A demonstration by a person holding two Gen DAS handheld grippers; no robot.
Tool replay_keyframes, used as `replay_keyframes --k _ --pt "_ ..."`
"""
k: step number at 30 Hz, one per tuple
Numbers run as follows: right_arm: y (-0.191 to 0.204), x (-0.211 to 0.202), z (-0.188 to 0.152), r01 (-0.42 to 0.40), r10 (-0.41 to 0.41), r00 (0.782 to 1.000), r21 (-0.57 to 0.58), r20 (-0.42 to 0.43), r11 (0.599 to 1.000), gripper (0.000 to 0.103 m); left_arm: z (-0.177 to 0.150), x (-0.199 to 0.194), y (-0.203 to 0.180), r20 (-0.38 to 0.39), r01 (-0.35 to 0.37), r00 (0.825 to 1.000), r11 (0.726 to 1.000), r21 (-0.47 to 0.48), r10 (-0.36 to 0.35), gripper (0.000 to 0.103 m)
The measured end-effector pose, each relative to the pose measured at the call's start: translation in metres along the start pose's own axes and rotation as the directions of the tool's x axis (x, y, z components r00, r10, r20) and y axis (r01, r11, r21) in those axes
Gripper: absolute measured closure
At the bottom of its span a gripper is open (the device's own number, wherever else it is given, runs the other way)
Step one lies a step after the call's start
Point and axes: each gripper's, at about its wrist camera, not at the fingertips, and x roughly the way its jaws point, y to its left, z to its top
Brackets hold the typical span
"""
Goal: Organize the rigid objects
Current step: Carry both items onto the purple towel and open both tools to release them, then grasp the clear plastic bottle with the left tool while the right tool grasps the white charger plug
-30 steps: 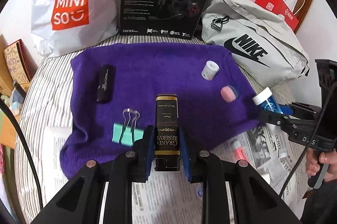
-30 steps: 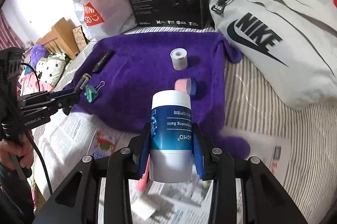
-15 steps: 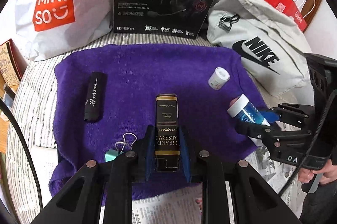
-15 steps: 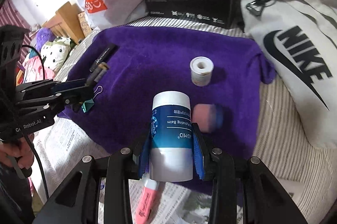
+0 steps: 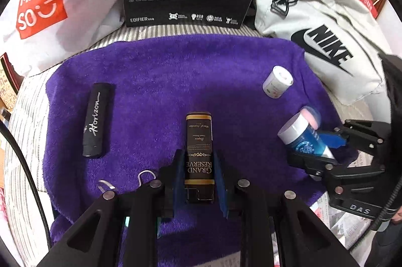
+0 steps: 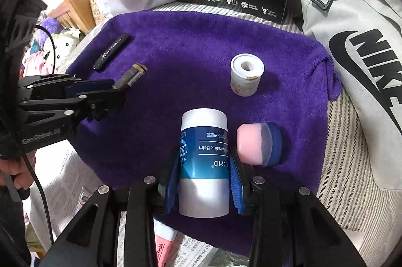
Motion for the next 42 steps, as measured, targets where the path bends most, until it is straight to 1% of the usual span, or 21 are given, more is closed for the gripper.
replay_keyframes --k 3,12,16,18,21,24,26,29,34,36,42 --pt "0.0 0.0 0.0 -0.001 0.001 1.0 -0.011 0.002 1.0 0.067 0.002 0.003 -0.004 0.002 -0.025 1.0 0.999 0.024 0.025 0.081" --pt "-0.004 -0.002 -0.003 -0.028 0.028 0.999 -0.013 0.026 1.0 0.067 0.002 0.003 -0.007 0.004 -0.063 0.998 0.996 0.071 0.062 0.08" --pt "-0.007 -0.005 -0.006 -0.037 0.037 0.999 -0.015 0.004 0.999 0.066 0.003 -0.001 -0.008 -0.007 -0.053 0.999 0.996 0.071 0.053 0.076" --pt "-0.009 -0.008 -0.008 -0.04 0.04 0.999 -0.007 -0.01 0.999 0.066 0.002 -0.003 -0.009 -0.017 -0.045 0.999 0.996 0.071 0.046 0.071" --pt "-0.012 -0.012 -0.014 -0.028 0.028 0.999 -0.005 -0.029 1.0 0.062 -0.001 -0.006 -0.012 -0.026 -0.049 0.998 0.996 0.075 0.051 0.069" --pt "-0.017 -0.02 -0.02 -0.01 0.01 1.0 0.013 -0.021 1.0 0.06 -0.006 -0.01 -0.013 -0.034 -0.046 0.998 0.997 0.055 0.048 0.069" --pt "-0.02 -0.029 -0.023 0.001 0.0 1.0 0.025 -0.013 1.0 0.06 -0.01 -0.017 -0.013 -0.02 -0.041 0.999 0.998 0.042 0.042 0.069" --pt "-0.019 -0.043 -0.029 0.022 -0.022 1.0 0.022 0.001 1.0 0.06 -0.013 -0.031 -0.019 0.003 -0.042 0.999 0.998 0.05 0.042 0.07" --pt "-0.015 -0.075 -0.05 0.039 -0.041 0.998 0.046 0.048 0.998 0.06 -0.028 -0.064 -0.032 0.052 -0.037 0.998 0.997 0.067 0.034 0.069" --pt "-0.011 -0.084 -0.061 0.039 -0.043 0.997 0.059 0.064 0.997 0.06 -0.038 -0.074 -0.036 0.06 -0.021 0.998 0.998 0.063 0.017 0.069" --pt "-0.003 -0.1 -0.102 0.027 -0.041 0.995 0.135 0.096 0.99 0.06 -0.076 -0.083 -0.044 0.035 0.038 0.999 0.999 0.019 -0.039 0.069"
